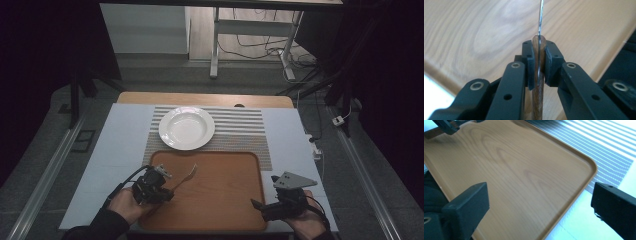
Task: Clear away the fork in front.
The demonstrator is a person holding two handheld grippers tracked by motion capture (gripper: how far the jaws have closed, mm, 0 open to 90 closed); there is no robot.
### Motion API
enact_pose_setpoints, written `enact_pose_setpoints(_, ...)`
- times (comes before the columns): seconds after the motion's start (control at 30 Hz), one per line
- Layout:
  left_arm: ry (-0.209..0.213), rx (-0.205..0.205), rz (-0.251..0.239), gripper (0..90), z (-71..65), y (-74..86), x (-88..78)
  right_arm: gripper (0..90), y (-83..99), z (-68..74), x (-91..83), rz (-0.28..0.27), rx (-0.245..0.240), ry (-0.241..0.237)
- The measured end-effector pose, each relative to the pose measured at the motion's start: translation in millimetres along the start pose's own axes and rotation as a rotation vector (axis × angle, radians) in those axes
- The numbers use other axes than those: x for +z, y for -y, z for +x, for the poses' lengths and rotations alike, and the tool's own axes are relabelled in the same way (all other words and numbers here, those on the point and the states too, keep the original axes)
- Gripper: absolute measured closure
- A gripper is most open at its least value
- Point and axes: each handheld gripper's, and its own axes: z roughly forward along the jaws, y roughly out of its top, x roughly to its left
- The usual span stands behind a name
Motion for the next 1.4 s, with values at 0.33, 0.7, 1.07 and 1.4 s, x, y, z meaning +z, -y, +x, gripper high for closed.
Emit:
enact_pose_setpoints(0.33, -0.053, -0.099, 0.052, 79.7, 11.3, 4.1, 10.9, 0.2, 14.0, -3.7, -12.7, -0.003, 0.045, 0.031)
enact_pose_setpoints(0.7, -0.059, -0.095, 0.042, 69.7, 16.0, 5.1, 17.0, 0.0, 24.0, -10.1, -18.6, 0.013, 0.108, 0.057)
enact_pose_setpoints(1.07, -0.002, -0.073, -0.100, 82.0, 27.9, -6.8, -1.5, 0.0, 24.6, -12.9, -18.3, 0.016, 0.125, 0.028)
enact_pose_setpoints(1.4, 0.026, -0.050, -0.140, 89.0, 39.6, -29.7, 6.8, 0.0, 23.5, -11.5, -15.2, 0.046, 0.104, 0.009)
